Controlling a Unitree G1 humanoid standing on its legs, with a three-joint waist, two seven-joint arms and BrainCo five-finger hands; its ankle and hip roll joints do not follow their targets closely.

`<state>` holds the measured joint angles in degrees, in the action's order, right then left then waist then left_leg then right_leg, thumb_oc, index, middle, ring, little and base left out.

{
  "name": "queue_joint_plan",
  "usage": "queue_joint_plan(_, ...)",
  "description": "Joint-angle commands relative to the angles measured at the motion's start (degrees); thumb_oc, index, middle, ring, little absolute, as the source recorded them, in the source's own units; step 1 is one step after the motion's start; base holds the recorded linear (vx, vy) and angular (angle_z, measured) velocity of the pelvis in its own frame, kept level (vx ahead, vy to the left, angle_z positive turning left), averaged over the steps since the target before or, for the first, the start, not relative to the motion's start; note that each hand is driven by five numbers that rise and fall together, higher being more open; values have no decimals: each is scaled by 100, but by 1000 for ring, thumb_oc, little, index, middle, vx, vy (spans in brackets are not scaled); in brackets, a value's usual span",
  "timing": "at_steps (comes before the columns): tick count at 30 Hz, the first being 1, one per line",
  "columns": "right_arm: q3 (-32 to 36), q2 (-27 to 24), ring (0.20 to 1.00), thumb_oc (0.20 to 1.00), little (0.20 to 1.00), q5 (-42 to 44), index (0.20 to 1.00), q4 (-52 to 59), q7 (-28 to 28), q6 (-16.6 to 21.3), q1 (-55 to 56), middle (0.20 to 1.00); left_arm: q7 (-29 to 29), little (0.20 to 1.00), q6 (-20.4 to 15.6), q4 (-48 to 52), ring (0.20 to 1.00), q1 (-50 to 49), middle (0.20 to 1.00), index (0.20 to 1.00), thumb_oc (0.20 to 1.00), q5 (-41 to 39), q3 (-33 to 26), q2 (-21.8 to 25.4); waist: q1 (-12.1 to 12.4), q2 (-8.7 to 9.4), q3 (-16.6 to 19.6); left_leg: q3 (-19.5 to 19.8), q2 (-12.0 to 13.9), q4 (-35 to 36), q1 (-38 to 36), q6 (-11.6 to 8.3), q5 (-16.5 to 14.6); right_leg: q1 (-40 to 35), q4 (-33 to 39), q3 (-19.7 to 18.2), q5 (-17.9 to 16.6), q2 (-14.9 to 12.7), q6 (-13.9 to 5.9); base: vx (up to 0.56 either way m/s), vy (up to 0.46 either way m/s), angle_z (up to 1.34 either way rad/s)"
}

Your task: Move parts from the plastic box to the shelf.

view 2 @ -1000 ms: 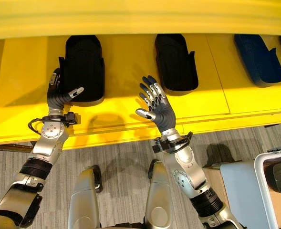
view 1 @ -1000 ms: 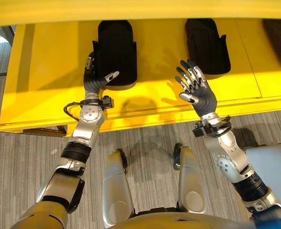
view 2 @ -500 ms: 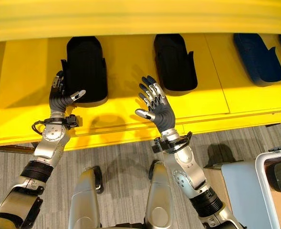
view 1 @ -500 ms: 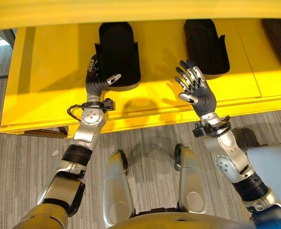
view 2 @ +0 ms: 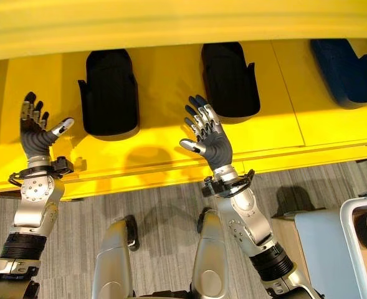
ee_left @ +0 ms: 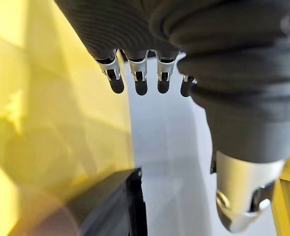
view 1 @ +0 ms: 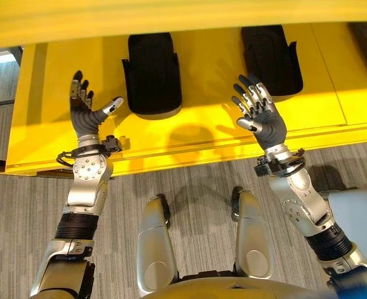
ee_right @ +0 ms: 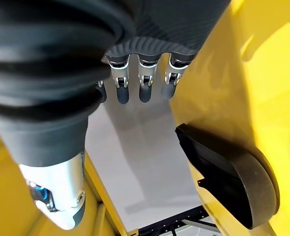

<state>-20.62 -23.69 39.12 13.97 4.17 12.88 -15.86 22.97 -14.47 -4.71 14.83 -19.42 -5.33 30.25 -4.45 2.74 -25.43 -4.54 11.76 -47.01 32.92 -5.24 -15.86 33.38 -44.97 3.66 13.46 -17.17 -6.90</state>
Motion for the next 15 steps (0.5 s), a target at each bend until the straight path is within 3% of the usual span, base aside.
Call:
queue_joint_plan(1,207,114,1000,1000,1000,11,1000,488,-148,292,-11,1000,119,1000,-474,523,1000,-196,1000,1000,1000,412,-264,488,128,25,314,301,-111,606,-37,61,488,-234,381,-15,-209,-137,-19,0,0,0)
queue_joint_plan(8,264,32,1000,1000,1000,-2,1000,598,-180,300,22,1000,-8,1000,-509,1310,1000,-587,1000,1000,1000,849,-397,650,169,4,291,296,-125,634,-50,69,491,-264,393,19,-207,-150,-20,-3,-8,3)
queue_joint_plan(15,542,-134,1000,1000,1000,-152,1000,837,-207,347,236,1000,-431,1000,-360,2286,1000,-1451,1000,1000,1000,1841,-236,1188,202,-28,274,312,-138,676,-65,88,493,-286,413,52,-208,-165,-39,-1,-6,3)
